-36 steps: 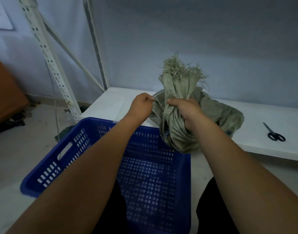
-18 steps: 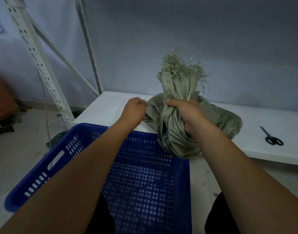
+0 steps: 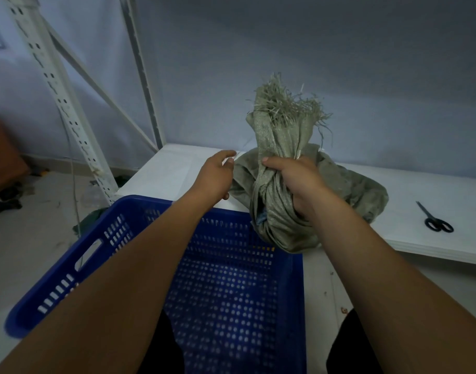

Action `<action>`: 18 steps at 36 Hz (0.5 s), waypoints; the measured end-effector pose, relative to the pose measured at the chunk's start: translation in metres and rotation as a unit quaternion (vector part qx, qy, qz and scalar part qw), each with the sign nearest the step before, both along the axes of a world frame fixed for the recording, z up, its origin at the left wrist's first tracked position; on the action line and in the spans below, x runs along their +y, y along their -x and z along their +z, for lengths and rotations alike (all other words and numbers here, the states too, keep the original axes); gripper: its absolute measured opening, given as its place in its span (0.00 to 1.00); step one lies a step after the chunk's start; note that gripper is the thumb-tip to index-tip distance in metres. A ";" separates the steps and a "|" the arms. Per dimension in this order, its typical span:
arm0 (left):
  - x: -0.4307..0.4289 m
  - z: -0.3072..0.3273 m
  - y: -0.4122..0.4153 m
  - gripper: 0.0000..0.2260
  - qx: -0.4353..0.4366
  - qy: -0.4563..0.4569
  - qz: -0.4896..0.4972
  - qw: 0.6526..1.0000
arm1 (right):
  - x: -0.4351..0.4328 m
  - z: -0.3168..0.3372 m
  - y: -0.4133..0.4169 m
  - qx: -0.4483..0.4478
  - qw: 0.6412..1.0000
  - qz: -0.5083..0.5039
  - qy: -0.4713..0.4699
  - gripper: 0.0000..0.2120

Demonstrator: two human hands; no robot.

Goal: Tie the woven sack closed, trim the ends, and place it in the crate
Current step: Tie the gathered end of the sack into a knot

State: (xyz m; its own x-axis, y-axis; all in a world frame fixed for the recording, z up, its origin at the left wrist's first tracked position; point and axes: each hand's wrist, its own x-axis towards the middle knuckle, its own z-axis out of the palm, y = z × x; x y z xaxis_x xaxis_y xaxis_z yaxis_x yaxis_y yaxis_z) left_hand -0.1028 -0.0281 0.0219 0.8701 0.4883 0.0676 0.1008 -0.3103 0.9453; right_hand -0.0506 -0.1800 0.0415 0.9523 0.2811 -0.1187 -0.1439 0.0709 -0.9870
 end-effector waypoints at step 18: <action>-0.010 0.011 0.001 0.15 -0.006 0.082 0.025 0.996 | 0.001 -0.003 0.001 -0.007 1.000 0.008 0.011 0.13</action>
State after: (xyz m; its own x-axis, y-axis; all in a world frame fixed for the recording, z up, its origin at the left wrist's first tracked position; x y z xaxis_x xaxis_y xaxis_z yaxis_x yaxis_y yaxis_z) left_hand -0.1042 -0.0381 0.0327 0.8443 0.5358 -0.0067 0.1013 -0.1473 0.9839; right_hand -0.0518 -0.1788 0.0387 0.9490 0.2947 -0.1122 -0.1318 0.0474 -0.9901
